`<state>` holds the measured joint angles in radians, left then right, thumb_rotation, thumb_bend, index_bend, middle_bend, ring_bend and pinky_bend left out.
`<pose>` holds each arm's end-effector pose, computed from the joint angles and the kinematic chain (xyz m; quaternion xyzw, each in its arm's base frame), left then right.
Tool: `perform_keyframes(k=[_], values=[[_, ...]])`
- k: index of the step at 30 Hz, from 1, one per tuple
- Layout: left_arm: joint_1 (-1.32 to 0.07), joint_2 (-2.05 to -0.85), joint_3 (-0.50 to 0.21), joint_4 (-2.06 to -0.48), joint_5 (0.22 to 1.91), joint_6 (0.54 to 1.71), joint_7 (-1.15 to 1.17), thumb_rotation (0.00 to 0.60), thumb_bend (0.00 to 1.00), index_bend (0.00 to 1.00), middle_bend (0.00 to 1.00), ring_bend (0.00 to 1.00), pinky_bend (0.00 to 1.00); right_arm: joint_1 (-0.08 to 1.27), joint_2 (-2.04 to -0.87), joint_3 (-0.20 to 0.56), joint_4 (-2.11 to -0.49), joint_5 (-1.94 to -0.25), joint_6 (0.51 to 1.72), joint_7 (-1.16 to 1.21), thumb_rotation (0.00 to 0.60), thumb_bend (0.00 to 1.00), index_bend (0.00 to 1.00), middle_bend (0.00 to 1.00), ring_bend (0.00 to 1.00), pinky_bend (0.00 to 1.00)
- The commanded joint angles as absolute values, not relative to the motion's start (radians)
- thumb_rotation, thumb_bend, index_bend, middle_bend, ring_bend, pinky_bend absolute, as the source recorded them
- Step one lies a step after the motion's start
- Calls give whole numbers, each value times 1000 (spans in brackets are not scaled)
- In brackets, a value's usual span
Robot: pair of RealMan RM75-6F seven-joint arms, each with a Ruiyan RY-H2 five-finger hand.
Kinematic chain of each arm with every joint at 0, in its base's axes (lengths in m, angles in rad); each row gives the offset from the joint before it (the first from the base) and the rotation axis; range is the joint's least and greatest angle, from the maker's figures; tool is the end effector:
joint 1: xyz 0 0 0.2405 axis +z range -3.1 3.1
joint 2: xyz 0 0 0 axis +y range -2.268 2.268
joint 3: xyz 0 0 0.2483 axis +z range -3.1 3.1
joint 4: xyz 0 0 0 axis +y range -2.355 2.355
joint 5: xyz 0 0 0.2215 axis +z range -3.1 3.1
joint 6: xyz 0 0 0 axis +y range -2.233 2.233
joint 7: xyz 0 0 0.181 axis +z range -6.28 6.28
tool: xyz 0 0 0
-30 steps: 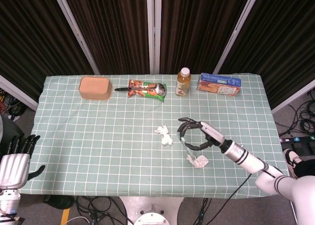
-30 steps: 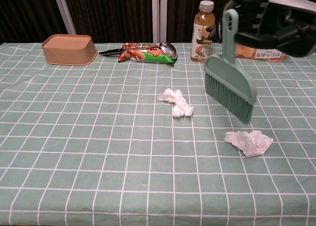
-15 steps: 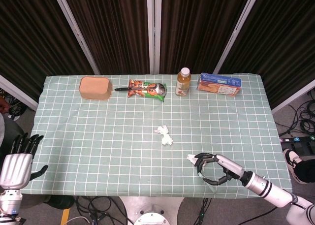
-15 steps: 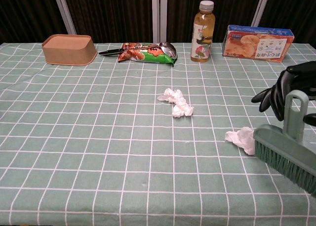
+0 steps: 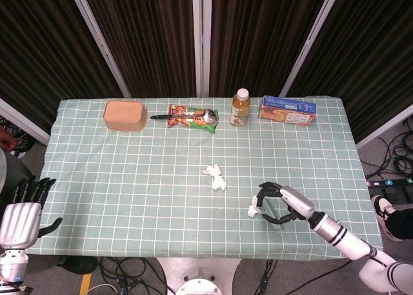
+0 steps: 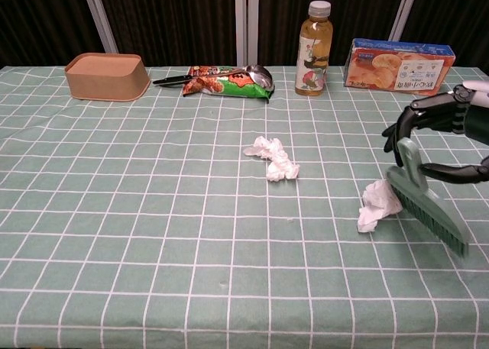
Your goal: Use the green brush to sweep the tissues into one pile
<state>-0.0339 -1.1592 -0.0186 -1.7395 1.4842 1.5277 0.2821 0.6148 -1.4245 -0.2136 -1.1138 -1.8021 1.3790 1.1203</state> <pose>-0.2901 0.1943 0.1241 -0.6038 -0.3707 -0.3368 0.6201 -0.2284 -0.3039 0.0121 0.6514 -0.5614 0.5013 0.0961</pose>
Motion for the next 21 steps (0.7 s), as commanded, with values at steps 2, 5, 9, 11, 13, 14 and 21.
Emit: perform_keyframes(k=[2,5,9,11,13,14,21], values=[[-34,-1163,-18,-1732,1481,1524,275,600,162,120,119,3,3,639,-1460,-168,-1073,-1772,1349,1111,600,529,792,649,301,169],[-35,-1165,-19,-1725,1483,1523,268,600,162,120,119,3,3,644,-1475,-143,-1062,-1755,1340,1085,600,529,791,649,301,169],[-38,-1168,-19,-1717,1489,1521,259,600,163,120,119,3,3,627,-1483,-126,-1077,-1730,1342,1059,600,528,791,649,301,169],[-38,-1170,-18,-1713,1492,1521,253,600,162,120,119,3,3,606,-1496,-117,-1089,-1717,1357,1024,600,521,791,650,301,169],[-39,-1173,-18,-1709,1492,1519,250,600,163,120,119,3,3,589,-1512,-114,-1100,-1708,1364,993,600,513,792,649,301,165],[-39,-1173,-17,-1707,1493,1520,248,600,162,120,119,3,3,577,-1524,-112,-1108,-1704,1370,972,600,505,792,649,301,159],[-31,-1174,-14,-1698,1493,1526,227,600,162,120,119,3,3,493,-1615,-84,-1160,-1651,1412,785,600,467,791,649,298,109]])
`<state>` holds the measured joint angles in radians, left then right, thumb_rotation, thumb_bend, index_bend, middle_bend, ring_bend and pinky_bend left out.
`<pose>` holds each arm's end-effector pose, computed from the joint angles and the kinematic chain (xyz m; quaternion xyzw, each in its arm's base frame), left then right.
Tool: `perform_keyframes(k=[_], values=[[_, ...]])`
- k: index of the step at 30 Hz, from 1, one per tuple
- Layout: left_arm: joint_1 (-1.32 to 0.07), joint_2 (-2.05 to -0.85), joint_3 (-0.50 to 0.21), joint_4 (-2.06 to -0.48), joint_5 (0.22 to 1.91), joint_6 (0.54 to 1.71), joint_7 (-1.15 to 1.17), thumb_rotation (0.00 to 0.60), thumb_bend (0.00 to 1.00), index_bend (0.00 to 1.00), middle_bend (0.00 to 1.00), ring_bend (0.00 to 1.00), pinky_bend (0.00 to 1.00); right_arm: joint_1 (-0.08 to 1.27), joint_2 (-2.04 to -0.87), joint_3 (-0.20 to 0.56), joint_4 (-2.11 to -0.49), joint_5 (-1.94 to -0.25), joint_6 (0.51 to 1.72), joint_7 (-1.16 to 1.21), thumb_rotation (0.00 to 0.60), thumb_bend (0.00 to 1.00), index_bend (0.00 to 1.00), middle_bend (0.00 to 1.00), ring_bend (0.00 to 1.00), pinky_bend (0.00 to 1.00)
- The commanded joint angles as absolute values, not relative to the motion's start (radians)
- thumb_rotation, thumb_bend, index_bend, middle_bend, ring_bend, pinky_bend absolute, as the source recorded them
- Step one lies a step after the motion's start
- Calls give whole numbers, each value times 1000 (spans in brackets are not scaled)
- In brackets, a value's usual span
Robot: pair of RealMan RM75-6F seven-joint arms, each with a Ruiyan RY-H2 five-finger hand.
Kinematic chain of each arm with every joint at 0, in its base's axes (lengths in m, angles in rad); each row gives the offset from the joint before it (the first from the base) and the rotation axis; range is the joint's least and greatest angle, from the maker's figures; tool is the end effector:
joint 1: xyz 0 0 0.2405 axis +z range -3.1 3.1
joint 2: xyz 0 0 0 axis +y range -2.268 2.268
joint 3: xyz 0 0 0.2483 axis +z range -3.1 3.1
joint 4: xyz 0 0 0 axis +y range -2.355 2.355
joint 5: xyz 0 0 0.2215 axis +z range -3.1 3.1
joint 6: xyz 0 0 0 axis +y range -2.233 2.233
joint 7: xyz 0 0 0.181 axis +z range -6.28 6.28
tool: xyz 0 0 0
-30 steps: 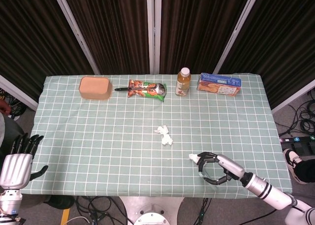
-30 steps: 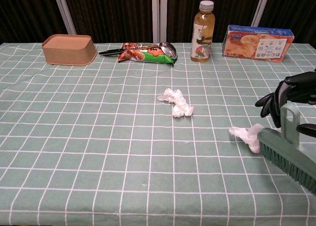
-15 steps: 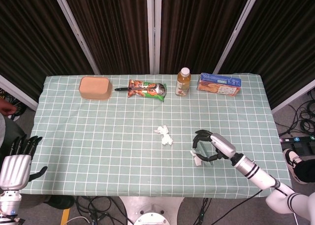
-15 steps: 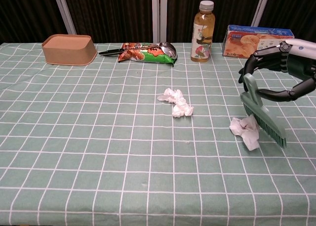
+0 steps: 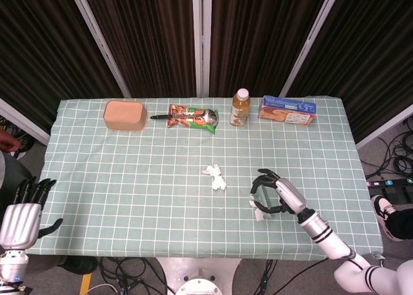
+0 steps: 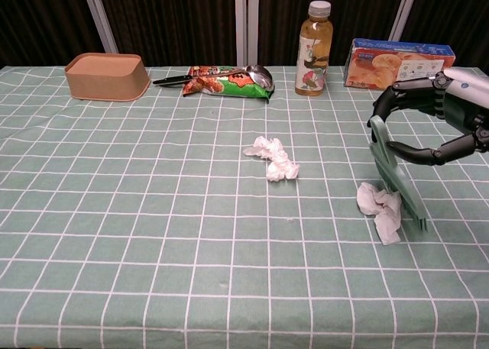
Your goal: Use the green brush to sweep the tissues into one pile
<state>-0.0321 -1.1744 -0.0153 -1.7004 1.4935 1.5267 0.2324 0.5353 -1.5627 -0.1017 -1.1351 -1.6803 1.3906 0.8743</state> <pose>-0.2959 0.1934 0.1213 -0.6012 -0.3776 -0.3454 0.6137 -0.2149 -0.3040 -0.0119 0.6076 -0.5329 0.5635 0.1713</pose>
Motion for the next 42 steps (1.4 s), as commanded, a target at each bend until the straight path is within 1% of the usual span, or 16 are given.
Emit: perform_keyframes(k=[1,6,11,15,20,26,31,36,40,42], values=[[-31,-1174,-14,-1697,1494,1526,225,600,162,120,119,3,3,487,-1630,-77,-1159,-1644,1411,759,600,467,791,649,298,106],[-31,-1175,-13,-1691,1503,1529,211,600,163,120,119,3,3,491,-1721,-17,-1145,-1605,1387,649,600,469,791,649,298,82],[-29,-1177,-11,-1686,1503,1529,202,600,163,120,119,4,3,534,-1798,56,-1129,-1557,1320,578,600,470,791,650,305,64],[-28,-1178,-11,-1682,1502,1528,195,600,163,120,119,4,3,576,-1856,110,-1097,-1525,1271,545,600,470,791,649,305,63],[-26,-1179,-9,-1678,1497,1524,187,600,163,120,119,3,3,634,-1926,174,-1020,-1491,1219,510,600,470,791,650,305,64],[-24,-1180,-9,-1676,1494,1521,183,600,163,120,119,3,3,694,-1978,221,-952,-1488,1201,521,600,470,791,649,305,63],[-28,-1180,-11,-1676,1494,1517,186,600,163,120,119,4,3,731,-2000,239,-930,-1486,1180,536,600,470,791,649,304,63],[-30,-1180,-14,-1674,1493,1516,181,600,162,120,119,3,3,732,-1987,238,-939,-1494,1199,550,600,470,792,649,304,63],[-32,-1181,-14,-1670,1499,1516,177,600,162,120,119,3,3,711,-1922,221,-976,-1511,1223,549,600,470,791,649,305,63],[-32,-1182,-14,-1668,1501,1517,175,600,162,120,119,3,3,692,-1863,216,-1013,-1518,1243,553,600,471,791,649,305,62]])
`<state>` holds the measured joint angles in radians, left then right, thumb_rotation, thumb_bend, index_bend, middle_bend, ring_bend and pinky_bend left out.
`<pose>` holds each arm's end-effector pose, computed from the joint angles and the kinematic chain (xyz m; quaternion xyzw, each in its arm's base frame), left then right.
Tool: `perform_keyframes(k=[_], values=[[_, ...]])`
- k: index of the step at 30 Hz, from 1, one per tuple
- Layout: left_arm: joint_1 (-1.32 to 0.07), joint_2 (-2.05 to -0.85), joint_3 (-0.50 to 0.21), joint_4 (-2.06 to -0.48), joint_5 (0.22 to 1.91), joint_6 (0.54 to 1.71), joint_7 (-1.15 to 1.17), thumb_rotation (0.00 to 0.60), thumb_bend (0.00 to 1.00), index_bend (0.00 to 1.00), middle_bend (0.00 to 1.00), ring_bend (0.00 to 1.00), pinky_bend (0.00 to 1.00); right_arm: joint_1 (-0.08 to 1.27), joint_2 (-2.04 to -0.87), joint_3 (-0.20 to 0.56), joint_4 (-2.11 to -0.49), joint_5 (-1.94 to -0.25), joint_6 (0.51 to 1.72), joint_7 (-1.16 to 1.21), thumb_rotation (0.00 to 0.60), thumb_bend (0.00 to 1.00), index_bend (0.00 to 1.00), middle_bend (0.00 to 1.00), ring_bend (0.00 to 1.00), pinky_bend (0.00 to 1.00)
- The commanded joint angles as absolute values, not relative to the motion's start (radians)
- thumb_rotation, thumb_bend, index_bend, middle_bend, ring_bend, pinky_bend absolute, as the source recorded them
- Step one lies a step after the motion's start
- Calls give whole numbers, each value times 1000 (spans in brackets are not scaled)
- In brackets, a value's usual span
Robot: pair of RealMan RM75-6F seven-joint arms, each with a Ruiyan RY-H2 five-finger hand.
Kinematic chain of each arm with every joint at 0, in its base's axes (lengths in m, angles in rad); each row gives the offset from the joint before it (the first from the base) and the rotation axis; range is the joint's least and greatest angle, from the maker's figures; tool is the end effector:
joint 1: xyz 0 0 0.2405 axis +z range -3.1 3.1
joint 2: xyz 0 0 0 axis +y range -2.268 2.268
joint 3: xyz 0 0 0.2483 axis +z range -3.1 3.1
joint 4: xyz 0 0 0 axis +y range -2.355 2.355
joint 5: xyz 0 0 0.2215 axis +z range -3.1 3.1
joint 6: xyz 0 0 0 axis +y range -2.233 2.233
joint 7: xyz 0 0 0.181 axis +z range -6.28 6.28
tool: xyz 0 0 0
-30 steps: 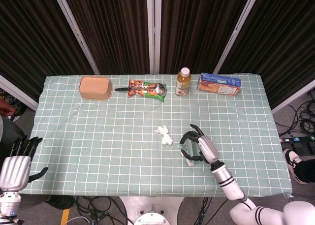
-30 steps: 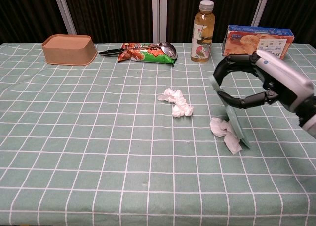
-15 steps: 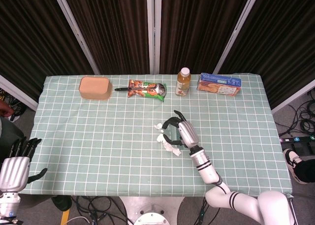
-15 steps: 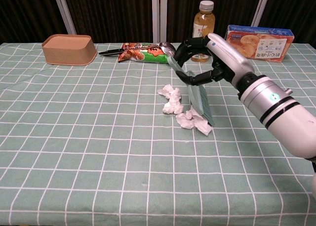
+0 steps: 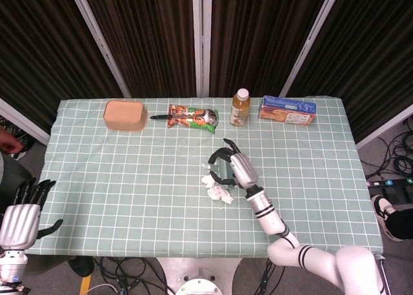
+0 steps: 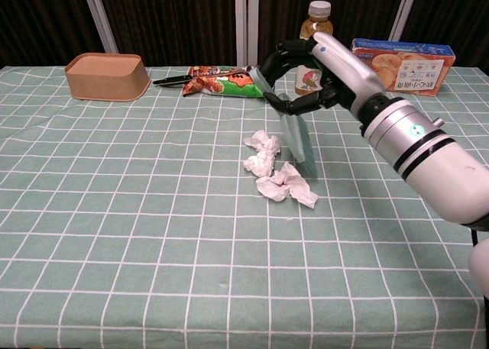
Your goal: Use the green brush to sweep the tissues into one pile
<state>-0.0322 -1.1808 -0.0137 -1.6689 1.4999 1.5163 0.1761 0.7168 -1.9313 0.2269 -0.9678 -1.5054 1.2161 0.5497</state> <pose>-0.3015 0.1932 0.1193 -0.5990 -0.3884 -0.3535 0.6045 -0.1043 -0.3778 -0.0793 0.5695 -0.4851 0.6183 0.2408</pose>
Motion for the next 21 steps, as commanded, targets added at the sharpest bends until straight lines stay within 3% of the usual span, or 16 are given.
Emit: perform_keyframes(k=[1,6,11,18,21], values=[[-32,-1182,-14,-1666,1502,1518,173,600,162,120,119,3,3,679,-1824,214,-1036,-1521,1253,552,600,474,792,650,307,62],[-36,-1185,-15,-1663,1507,1516,172,600,162,120,119,4,3,631,-1635,187,-1132,-1541,1273,504,600,493,792,650,310,62],[-45,-1187,-18,-1663,1515,1512,175,600,162,120,119,3,3,596,-1473,111,-1211,-1551,1200,400,600,493,796,650,304,62],[-49,-1189,-16,-1666,1518,1506,178,600,163,120,119,3,3,569,-1475,36,-1195,-1539,1115,388,600,488,771,645,286,62],[-48,-1188,-15,-1665,1517,1507,178,600,162,120,119,3,3,565,-1508,11,-1153,-1550,1098,365,600,481,712,608,254,55]])
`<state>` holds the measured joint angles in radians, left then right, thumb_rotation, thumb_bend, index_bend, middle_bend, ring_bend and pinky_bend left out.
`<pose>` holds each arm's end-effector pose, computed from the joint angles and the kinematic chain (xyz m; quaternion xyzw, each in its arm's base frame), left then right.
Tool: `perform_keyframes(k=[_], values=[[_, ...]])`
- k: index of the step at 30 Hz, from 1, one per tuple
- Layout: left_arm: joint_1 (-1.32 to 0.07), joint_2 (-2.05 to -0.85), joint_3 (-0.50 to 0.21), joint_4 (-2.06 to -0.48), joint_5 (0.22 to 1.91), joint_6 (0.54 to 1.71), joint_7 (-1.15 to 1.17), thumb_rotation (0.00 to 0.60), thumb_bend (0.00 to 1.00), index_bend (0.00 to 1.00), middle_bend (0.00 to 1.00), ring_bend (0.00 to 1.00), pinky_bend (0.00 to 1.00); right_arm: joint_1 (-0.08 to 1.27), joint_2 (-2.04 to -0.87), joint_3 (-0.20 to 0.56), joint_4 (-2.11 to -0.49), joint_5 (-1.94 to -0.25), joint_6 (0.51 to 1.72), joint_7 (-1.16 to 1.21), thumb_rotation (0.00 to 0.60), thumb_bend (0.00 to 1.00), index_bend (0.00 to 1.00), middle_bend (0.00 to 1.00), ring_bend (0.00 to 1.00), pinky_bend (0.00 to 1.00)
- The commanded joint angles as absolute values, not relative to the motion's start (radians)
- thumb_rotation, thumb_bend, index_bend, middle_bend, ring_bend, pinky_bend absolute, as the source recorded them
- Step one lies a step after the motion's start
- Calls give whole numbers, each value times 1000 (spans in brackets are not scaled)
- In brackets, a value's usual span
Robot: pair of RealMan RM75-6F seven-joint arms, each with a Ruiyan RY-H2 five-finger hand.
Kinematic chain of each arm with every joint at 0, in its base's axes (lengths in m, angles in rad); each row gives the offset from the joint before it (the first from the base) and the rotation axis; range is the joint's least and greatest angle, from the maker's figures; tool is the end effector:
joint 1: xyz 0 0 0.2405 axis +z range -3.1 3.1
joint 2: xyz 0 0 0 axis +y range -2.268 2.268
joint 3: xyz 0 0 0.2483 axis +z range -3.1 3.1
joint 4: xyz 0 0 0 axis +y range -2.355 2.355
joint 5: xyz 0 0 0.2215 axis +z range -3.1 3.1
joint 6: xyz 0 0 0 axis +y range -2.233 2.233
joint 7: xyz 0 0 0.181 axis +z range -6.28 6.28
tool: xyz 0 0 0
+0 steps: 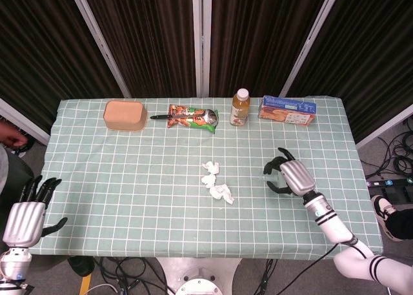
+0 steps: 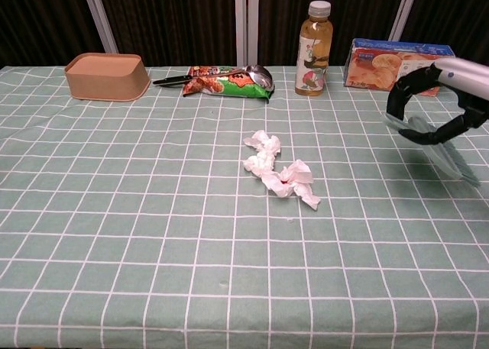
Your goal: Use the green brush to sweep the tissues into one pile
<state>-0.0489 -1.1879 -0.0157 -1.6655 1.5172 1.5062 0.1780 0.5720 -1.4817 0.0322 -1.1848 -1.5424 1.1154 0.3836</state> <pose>-0.2954 0.1987 0.1151 -0.6085 -0.3818 -0.3609 0.5947 -0.2341 -0.3545 0.0023 0.6979 -0.4338 0.4427 0.3589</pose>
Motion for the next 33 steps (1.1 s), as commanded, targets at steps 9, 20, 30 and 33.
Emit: perform_keyframes(k=[9,20,30,33], values=[[-48,-1190,-14,-1659,1515,1505,170,600,162,120,119,3,3,552,-1494,-3,-1183,-1527,1062,256,600,458,143,259,19,0],[-71,-1198,-29,-1637,1516,1492,193,600,162,120,119,3,3,412,-1274,-4,-1377,-1527,1278,224,600,336,48,201,6,0],[-98,-1211,-35,-1628,1520,1466,216,600,163,120,119,3,3,217,-1157,-66,-1449,-1580,1518,243,600,339,13,115,0,0],[-105,-1215,-35,-1625,1521,1460,219,600,162,120,119,3,3,190,-1159,-71,-1448,-1591,1543,259,600,345,13,115,0,0]])
